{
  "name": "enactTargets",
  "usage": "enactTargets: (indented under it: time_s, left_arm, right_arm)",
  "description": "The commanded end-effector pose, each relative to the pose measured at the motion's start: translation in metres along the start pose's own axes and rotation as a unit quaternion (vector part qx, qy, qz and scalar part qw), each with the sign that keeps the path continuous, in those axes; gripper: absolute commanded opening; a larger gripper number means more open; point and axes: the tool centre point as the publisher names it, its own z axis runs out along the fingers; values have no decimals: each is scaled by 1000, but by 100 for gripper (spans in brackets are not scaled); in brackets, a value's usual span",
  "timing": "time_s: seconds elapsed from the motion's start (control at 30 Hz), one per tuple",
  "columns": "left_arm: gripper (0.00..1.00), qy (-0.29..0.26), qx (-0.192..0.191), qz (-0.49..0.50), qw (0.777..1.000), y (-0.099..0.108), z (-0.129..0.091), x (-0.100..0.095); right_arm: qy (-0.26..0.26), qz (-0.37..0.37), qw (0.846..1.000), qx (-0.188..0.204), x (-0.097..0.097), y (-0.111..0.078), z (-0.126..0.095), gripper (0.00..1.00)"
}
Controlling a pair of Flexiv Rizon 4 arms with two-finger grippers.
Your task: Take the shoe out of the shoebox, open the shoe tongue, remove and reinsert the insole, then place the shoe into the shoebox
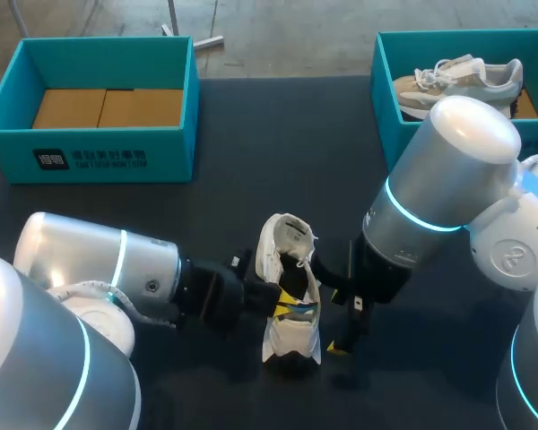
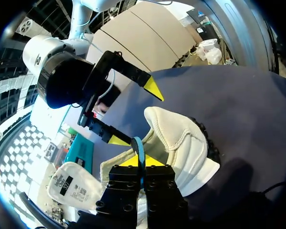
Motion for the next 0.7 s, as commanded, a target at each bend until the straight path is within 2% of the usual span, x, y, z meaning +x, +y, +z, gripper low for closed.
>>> enactTargets:
  time_s: [0.03,0.07,0.1,0.17,0.5,0.7]
  left_arm:
    - [15,1,-1,0,1000,-4,-1,0]
    - [27,-1,2,-1,1000,-6,-4,-1]
    - [34,-3,3,0,1000,-7,-6,-1]
    - [43,-6,4,0,1000,-10,-10,0]
    - [44,-16,24,-12,1000,-24,-30,-3]
    - [43,-4,21,-11,1000,-28,-43,-5]
  right_arm:
    - [-1,0,1000,0,1,0,2,100]
    - [-1,0,1000,0,1,0,2,100]
    - [-1,0,1000,0,1,0,2,100]
    - [-1,0,1000,0,1,0,2,100]
    - [-1,0,1000,0,1,0,2,100]
    - [-1,0,1000,0,1,0,2,100]
